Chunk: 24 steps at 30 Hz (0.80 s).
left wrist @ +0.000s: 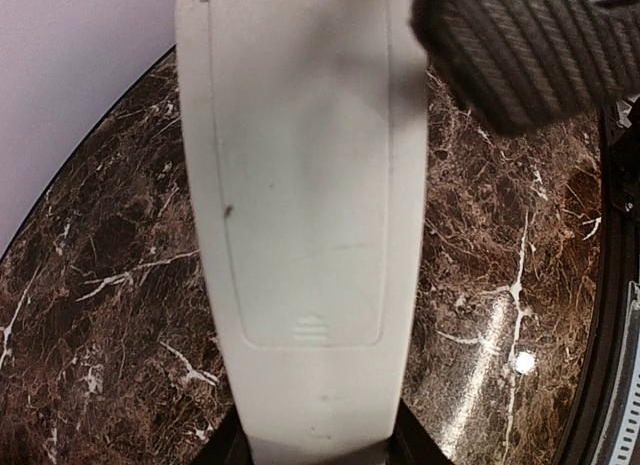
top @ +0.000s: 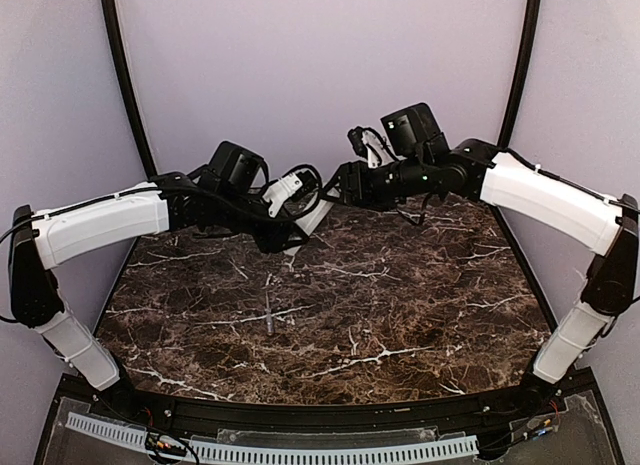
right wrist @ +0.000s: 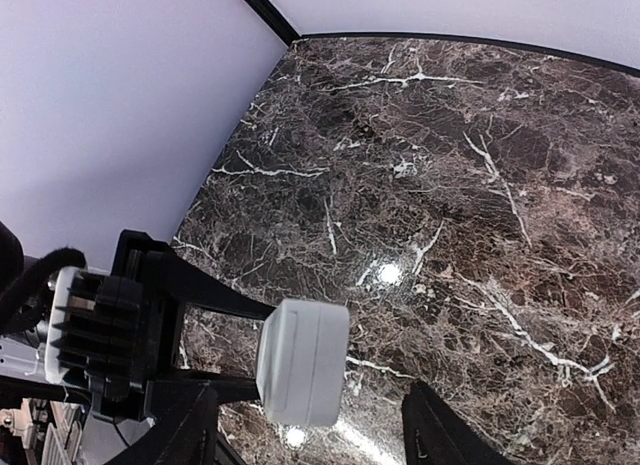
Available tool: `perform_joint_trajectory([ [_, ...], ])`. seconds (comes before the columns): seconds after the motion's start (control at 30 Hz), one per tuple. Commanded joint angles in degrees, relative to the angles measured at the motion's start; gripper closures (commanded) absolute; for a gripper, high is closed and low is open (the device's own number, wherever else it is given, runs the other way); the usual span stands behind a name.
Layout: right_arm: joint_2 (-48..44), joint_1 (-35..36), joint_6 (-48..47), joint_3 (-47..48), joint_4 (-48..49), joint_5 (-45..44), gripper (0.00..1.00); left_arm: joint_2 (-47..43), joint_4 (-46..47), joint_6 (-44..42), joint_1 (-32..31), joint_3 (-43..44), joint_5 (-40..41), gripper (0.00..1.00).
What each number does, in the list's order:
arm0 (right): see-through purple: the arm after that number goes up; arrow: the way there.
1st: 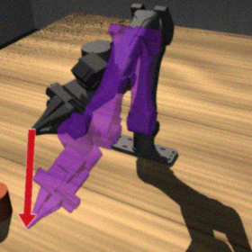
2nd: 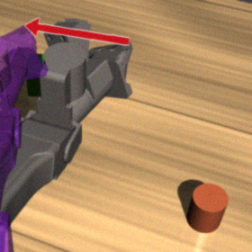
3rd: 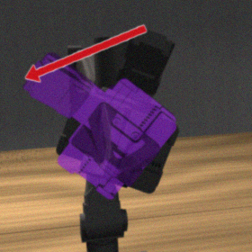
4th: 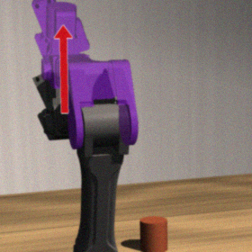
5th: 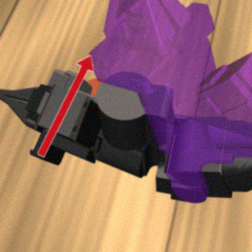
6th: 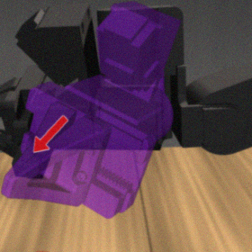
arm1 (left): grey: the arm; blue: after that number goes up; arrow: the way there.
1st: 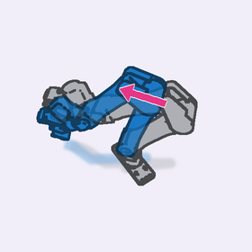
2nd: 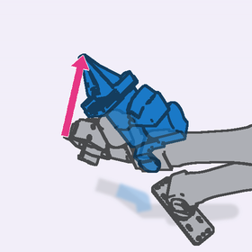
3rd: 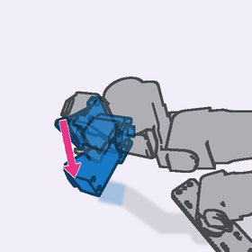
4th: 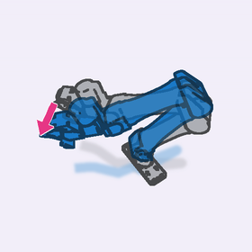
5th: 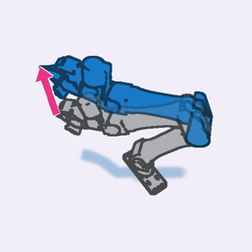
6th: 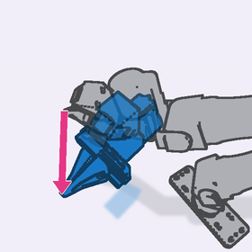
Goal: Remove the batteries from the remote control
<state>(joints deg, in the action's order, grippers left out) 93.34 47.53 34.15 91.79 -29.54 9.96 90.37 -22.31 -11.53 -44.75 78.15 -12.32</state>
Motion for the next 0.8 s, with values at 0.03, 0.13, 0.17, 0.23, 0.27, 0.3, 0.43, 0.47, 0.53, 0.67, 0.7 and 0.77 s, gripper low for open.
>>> perform_joint_trajectory([
  [0.03, 1.45, -0.86, 0.06, 1.35, 1.77, 0.96, 0.43, -0.33, -0.72, -0.01, -1.04, -0.01, 0.23, 1.0],
  [0.13, 1.67, -1.03, 0.28, 1.04, 2.19, 1.35, 0.47, -0.28, -0.87, -0.39, -1.31, -0.08, 0.68, 1.0],
  [0.17, 1.79, -1.02, 0.37, 0.95, 2.32, 1.37, 0.48, -0.24, -0.94, -0.53, -1.48, -0.1, 0.9, 1.0],
  [0.23, 1.99, -1.17, 0.35, 0.94, 2.45, 1.53, 0.51, -0.15, -1.12, -0.84, -1.82, -0.1, 1.38, 1.0],
  [0.27, 2.08, -1.21, 0.35, 0.94, 2.47, 1.62, 0.52, -0.07, -1.19, -0.94, -1.96, -0.1, 1.56, 1.0],
  [0.3, 2.18, -1.25, 0.36, 0.98, 2.55, 1.77, 0.53, -0.04, -1.3, -1.12, -2.15, -0.1, 1.71, 1.0],
  [0.43, 2.37, -1.3, 0.4, 0.83, 2.59, 2.18, 0.6, -0.06, -1.42, -1.48, -2.5, -0.1, 2.61, 1.0],
  [0.47, 2.37, -1.3, 0.39, 0.72, 2.56, 2.23, 0.61, -0.09, -1.42, -1.54, -2.59, -0.1, 2.88, 1.0],
  [0.53, 2.31, -1.38, 0.62, 0.44, 2.61, 2.41, 0.66, -0.17, -1.43, -1.63, -2.64, -0.17, 3.34, 1.0],
  [0.67, 1.97, -1.39, 0.95, -0.23, 2.56, 2.72, 0.74, -0.19, -1.43, -1.75, -2.78, -0.19, 4.32, 1.0],
  [0.7, 1.89, -1.39, 1.04, -0.4, 2.57, 2.74, 0.76, -0.24, -1.47, -1.83, -2.79, -0.19, 4.49, 1.0],
  [0.77, 1.77, -1.38, 1.09, -0.78, 2.56, 2.88, 0.8, -0.27, -1.43, -1.9, -2.82, -0.19, 4.97, 1.0],
])
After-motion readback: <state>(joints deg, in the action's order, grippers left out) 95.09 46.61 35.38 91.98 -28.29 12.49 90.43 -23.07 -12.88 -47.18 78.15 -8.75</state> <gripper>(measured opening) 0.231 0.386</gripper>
